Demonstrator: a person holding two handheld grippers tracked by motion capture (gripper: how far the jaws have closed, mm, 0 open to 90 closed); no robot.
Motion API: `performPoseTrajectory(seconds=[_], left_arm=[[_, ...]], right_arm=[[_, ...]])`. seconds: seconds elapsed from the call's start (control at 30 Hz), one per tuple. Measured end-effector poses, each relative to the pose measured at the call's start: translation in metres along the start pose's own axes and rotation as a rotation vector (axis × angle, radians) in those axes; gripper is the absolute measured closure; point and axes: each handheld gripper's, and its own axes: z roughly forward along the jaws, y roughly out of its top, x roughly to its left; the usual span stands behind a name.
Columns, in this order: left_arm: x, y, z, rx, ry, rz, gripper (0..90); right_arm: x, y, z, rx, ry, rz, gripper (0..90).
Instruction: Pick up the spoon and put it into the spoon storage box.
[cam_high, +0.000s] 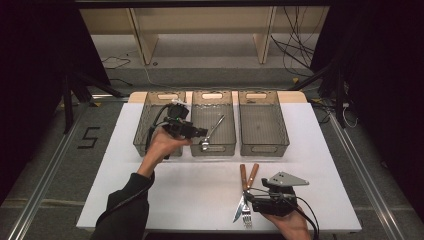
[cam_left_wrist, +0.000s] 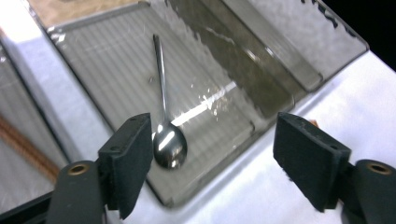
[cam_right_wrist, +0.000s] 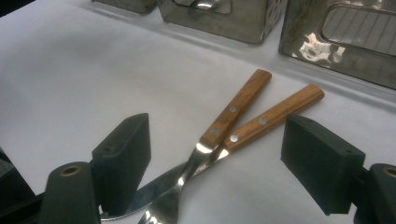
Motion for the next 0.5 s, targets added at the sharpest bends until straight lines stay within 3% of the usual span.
performPoseTrajectory(seconds=[0.17, 0.33, 0.5], left_arm=[[-0.005, -0.027, -0.014, -0.027, 0.005, 0.02, 27.2], [-0.001, -0.053, -0.027, -0.067, -0.016, 0.003, 26.6], [0.004, -0.066, -0.034, -0.074, -0.012, 0.014, 25.5]], right_arm=[[0.0, 0.002, -0.001, 0.015, -0.012, -0.001, 25.6], [0.001, 0.005, 0.001, 0.029, -0.016, -0.009, 25.7], [0.003, 0.008, 0.004, 0.05, -0.023, -0.022, 25.8]])
